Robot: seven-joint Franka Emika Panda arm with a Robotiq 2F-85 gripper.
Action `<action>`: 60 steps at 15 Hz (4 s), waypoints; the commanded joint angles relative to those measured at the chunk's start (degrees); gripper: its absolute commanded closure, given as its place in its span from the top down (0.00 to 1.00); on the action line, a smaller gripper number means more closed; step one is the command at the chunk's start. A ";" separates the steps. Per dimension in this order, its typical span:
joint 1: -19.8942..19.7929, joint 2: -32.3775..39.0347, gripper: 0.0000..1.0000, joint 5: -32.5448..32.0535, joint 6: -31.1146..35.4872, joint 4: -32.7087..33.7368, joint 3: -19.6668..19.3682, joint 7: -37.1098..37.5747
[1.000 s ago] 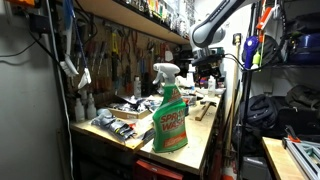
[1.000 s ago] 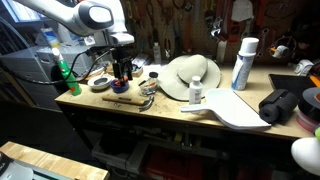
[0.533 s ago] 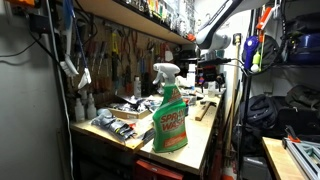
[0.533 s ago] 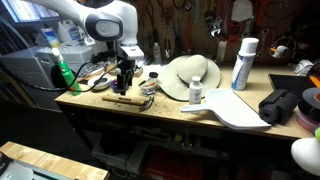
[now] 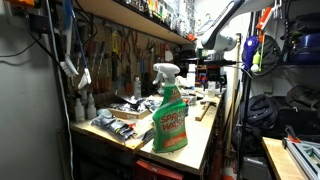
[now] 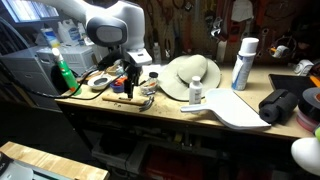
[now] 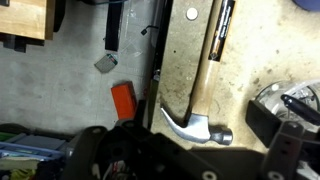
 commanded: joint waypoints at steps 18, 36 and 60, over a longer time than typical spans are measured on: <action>1.03 -1.18 1.00 1.55 11.95 -11.12 -1.28 -3.62; 5.81 2.31 0.63 4.91 39.73 -16.52 0.20 5.33; 12.57 5.53 0.08 -22.47 22.55 -9.02 -3.55 24.44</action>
